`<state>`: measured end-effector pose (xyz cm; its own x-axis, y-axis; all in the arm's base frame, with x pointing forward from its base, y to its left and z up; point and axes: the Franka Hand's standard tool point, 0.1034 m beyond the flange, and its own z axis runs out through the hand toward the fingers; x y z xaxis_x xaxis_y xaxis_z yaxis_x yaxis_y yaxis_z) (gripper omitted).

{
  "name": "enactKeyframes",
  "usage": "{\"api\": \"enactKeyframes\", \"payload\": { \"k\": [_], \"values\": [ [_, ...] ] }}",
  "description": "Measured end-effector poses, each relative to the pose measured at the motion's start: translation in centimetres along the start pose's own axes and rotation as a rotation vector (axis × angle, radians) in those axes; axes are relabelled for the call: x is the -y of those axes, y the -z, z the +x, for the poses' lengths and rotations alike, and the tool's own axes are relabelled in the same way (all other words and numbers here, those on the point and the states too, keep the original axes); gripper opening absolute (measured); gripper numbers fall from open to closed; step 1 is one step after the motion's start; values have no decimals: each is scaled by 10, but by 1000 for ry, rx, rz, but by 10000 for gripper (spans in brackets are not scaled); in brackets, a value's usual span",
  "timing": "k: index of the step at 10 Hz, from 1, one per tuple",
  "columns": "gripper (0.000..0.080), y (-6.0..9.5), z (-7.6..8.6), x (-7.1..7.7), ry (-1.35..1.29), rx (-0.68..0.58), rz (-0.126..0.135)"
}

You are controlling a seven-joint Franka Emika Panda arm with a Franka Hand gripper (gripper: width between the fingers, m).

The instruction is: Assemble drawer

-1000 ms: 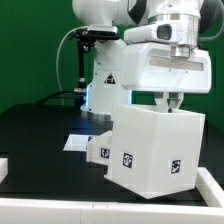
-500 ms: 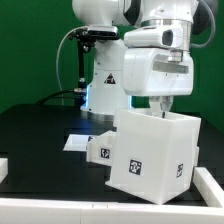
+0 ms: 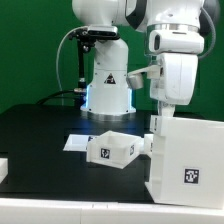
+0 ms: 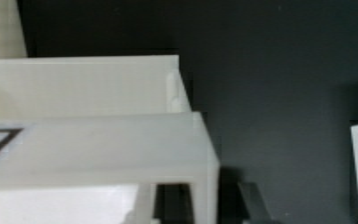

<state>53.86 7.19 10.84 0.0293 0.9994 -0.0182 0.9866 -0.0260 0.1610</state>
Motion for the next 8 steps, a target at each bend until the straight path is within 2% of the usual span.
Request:
{"api": "enactKeyframes", "payload": {
  "k": [2,4,6,8],
  "values": [
    [35,0,-6,-1,117,13,-3],
    [35,0,-10,-2,108,19,-5],
    [35,-1,-1,10,49,62,37],
    [35,-5,-1,12,26,69,44]
  ]
}}
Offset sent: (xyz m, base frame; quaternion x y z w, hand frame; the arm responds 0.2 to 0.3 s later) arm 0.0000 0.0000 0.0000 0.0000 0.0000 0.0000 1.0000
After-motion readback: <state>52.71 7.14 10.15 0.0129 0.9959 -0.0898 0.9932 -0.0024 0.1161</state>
